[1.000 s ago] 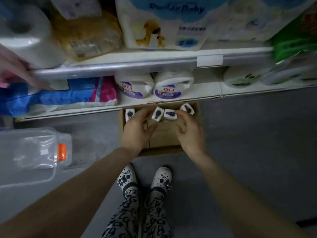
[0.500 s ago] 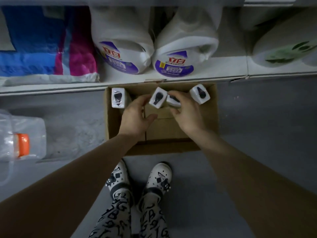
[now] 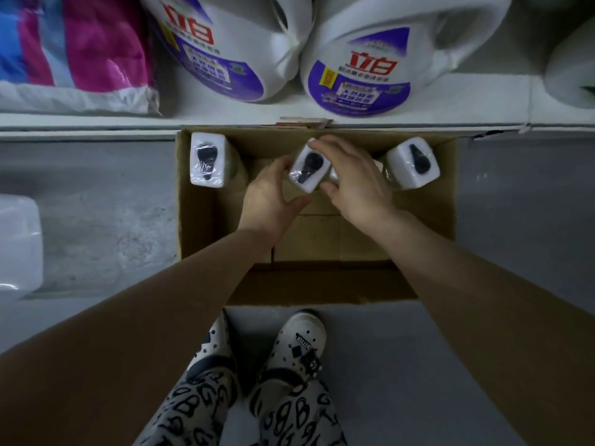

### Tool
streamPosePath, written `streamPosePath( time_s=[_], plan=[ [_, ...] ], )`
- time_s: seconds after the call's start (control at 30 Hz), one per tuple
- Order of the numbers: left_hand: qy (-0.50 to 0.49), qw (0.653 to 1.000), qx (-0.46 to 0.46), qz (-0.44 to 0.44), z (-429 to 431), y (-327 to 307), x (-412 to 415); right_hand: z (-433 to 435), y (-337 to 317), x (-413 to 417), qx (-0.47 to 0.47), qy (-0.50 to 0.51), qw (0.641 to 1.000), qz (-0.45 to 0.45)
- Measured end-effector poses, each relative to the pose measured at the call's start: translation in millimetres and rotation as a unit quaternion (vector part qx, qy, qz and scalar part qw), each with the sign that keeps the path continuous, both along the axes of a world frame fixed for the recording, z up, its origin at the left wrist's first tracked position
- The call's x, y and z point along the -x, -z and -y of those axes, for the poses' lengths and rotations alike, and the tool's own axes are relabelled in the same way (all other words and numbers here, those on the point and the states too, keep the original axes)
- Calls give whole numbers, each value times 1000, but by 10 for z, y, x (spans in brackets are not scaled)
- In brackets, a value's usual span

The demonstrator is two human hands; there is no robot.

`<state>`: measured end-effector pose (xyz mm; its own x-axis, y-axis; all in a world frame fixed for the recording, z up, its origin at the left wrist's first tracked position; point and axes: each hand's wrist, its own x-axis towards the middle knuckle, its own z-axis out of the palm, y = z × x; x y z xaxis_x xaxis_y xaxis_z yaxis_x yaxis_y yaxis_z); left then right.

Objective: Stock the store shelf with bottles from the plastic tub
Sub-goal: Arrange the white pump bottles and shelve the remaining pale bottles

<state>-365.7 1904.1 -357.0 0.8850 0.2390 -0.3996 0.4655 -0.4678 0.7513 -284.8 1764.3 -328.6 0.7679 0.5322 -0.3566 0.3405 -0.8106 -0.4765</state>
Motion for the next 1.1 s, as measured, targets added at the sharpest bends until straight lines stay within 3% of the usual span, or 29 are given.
streamPosePath(
  time_s=[0.33,0.6,0.73,0.87,1.1],
  plan=[
    [-35,998,-30,43,106,169,-41,-45,175,45,-11,7,999,52],
    [33,997,-56,38,-259,-229,120,-126,43,282,-61,25,996,58],
    [50,999,-16,2,-439,-575,190,-163,-303,380,-92,58,992,-60],
    [66,995,55,-42,-554,-927,265,-149,-706,434,-131,100,963,-215],
    [-3,966,245,-87,-582,-1606,387,-17,-1442,506,-177,156,930,-281]
  ],
)
